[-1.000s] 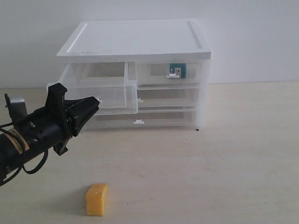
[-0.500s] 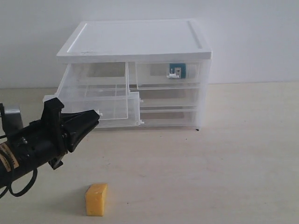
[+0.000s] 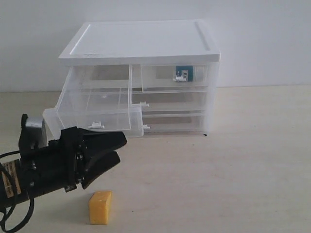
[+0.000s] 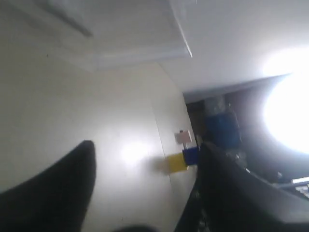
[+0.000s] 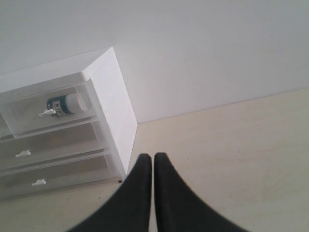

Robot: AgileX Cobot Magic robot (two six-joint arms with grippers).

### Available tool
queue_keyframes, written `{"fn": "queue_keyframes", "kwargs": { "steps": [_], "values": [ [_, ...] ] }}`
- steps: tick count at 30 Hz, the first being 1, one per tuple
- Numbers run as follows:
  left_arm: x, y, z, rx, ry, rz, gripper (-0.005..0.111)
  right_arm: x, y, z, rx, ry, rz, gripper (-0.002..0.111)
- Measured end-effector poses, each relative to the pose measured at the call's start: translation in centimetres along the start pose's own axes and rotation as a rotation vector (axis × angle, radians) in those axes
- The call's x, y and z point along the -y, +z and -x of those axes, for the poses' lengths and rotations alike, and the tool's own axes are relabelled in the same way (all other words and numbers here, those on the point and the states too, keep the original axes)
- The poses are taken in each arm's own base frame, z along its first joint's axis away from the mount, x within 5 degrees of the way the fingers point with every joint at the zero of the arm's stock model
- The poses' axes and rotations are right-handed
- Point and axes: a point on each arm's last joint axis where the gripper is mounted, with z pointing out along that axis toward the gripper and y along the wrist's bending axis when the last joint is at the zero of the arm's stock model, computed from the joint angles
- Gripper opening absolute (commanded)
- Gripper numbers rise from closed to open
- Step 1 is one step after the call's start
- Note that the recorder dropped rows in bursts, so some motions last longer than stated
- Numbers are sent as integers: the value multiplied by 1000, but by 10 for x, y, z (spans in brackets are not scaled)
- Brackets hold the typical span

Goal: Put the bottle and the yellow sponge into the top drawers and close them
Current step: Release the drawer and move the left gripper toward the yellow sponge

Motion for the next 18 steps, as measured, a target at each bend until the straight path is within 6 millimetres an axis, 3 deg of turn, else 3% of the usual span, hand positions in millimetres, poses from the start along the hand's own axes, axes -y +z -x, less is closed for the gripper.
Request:
{"fn": "queue_keyframes", "kwargs": {
  "steps": [3, 4, 11, 13, 18],
  "values": [
    [4, -1, -7, -80, 35, -21, 7, 0, 0, 0, 0, 0, 0, 0],
    [7, -2, -9, -106, 53, -32, 4, 0, 0, 0, -2, 0, 0, 0],
    [75, -27, -21, -395, 491, -225, 4, 0, 0, 0, -2, 2, 0, 0],
    [86, -35, -20, -402, 587, -150, 4, 0, 0, 0, -2, 2, 0, 0],
    [91, -52, -11, -285, 740, 197, 4, 0, 0, 0, -2, 2, 0, 0]
  ]
}}
